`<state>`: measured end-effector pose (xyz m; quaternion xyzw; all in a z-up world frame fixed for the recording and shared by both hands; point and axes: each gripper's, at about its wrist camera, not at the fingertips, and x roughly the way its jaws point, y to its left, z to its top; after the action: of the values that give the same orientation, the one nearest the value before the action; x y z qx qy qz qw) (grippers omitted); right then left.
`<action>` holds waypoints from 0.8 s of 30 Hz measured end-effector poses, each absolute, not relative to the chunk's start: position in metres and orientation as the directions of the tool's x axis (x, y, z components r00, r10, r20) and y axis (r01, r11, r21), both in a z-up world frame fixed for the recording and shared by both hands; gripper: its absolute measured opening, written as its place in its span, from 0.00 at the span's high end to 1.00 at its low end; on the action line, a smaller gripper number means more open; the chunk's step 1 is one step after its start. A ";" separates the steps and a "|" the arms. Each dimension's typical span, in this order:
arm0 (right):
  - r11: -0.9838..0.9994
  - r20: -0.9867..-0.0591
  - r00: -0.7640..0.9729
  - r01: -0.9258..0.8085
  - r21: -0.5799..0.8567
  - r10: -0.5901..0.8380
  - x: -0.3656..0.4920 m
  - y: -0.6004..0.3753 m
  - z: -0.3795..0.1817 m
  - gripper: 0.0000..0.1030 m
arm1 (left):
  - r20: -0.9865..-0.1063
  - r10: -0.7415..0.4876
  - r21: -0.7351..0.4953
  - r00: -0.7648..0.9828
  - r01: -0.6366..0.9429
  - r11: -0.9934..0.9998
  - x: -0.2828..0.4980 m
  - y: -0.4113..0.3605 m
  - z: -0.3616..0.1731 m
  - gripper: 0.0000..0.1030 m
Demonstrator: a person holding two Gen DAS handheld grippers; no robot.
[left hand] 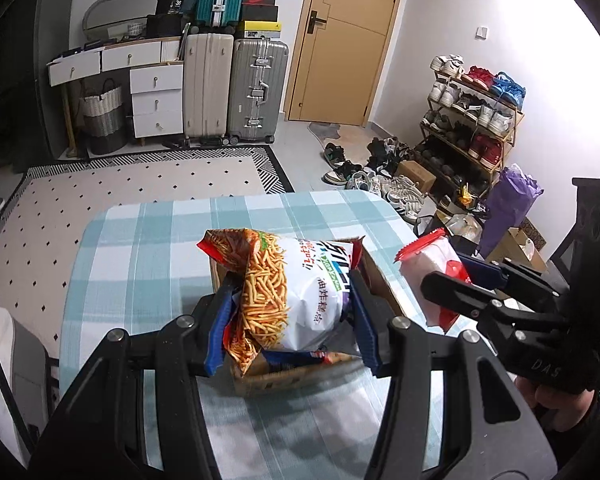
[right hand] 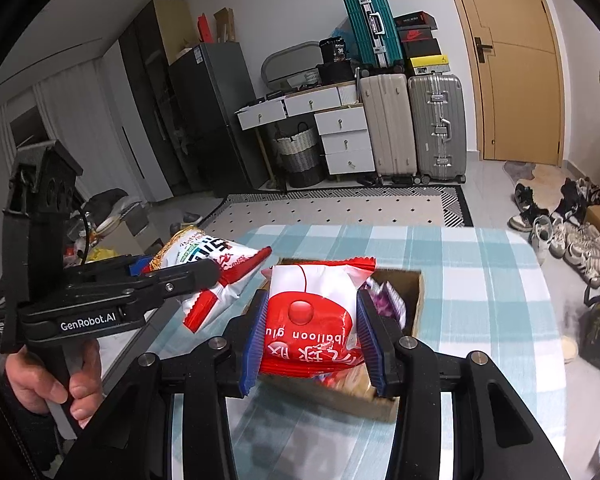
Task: Organize snacks
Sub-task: 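Carry both snacks over the SF box and open both grippers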
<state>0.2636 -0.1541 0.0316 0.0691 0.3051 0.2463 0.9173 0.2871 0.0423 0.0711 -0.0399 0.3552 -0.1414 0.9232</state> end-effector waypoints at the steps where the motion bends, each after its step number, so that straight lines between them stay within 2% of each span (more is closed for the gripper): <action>1: 0.869 -0.527 0.692 -0.408 0.279 0.494 0.269 -0.153 0.033 0.59 | -0.647 -0.294 -0.178 0.704 0.235 0.955 0.294 0.040 0.073 0.53; 10: 0.879 -0.534 0.699 -0.390 0.274 0.476 0.308 -0.152 0.032 0.59 | -0.674 -0.305 -0.204 0.673 0.227 0.952 0.348 0.028 0.061 0.53; 24: 0.874 -0.597 0.640 -0.389 0.291 0.484 0.340 -0.154 -0.016 0.57 | -0.724 -0.335 -0.236 0.603 0.239 0.942 0.394 0.016 0.001 0.51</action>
<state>0.3400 -0.1540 -0.0158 0.0679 0.3490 0.2417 0.9029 0.3944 0.0155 0.0011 -0.0572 0.4158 -0.1606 0.8933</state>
